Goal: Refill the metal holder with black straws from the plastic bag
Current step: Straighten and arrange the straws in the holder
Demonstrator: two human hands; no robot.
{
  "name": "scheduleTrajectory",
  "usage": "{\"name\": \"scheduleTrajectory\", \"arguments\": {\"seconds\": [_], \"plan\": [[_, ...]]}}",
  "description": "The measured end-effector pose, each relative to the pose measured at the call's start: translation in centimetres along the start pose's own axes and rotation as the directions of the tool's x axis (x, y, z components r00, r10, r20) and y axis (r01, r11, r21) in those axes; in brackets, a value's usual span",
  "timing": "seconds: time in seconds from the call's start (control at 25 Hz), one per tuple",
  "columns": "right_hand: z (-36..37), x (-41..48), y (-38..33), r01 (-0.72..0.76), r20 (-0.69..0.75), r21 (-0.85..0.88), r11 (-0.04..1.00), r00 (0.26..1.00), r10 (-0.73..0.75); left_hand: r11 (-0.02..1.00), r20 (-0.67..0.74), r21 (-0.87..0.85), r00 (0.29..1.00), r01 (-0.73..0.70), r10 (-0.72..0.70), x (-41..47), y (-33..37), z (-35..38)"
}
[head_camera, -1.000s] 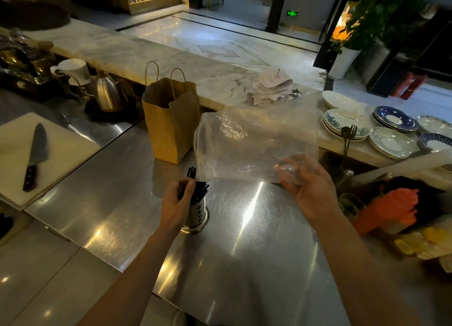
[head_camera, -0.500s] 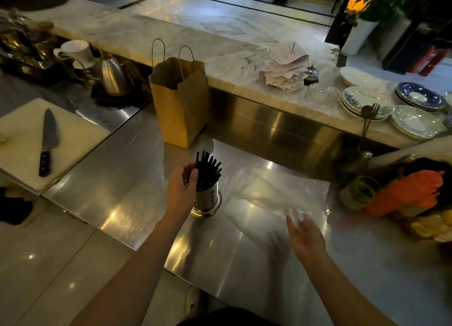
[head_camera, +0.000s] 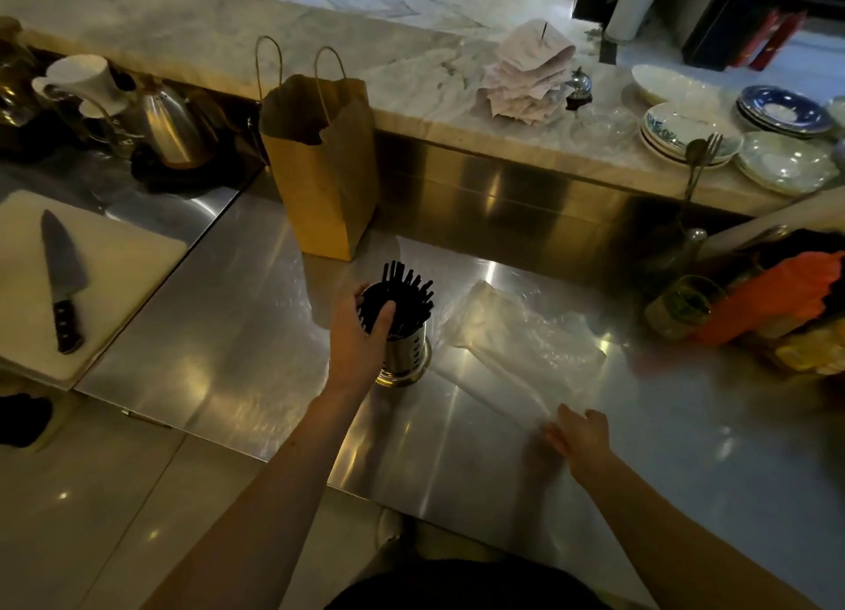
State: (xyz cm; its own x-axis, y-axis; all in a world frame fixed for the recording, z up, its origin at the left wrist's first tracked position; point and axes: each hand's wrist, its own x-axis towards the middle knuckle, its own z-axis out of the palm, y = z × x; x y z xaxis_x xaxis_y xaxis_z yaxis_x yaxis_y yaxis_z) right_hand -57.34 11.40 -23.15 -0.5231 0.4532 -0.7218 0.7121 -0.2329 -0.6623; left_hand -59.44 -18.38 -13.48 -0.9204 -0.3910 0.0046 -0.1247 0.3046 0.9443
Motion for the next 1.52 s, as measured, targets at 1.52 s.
{"name": "scheduleTrajectory", "arguments": {"seconds": [1.52], "plan": [[10.8, -8.7, -6.0, 0.821, 0.591, -0.285, 0.495, 0.557, -0.584, 0.974, 0.511, 0.126, 0.854, -0.186, 0.097, 4.2, -0.5, 0.1]]}}
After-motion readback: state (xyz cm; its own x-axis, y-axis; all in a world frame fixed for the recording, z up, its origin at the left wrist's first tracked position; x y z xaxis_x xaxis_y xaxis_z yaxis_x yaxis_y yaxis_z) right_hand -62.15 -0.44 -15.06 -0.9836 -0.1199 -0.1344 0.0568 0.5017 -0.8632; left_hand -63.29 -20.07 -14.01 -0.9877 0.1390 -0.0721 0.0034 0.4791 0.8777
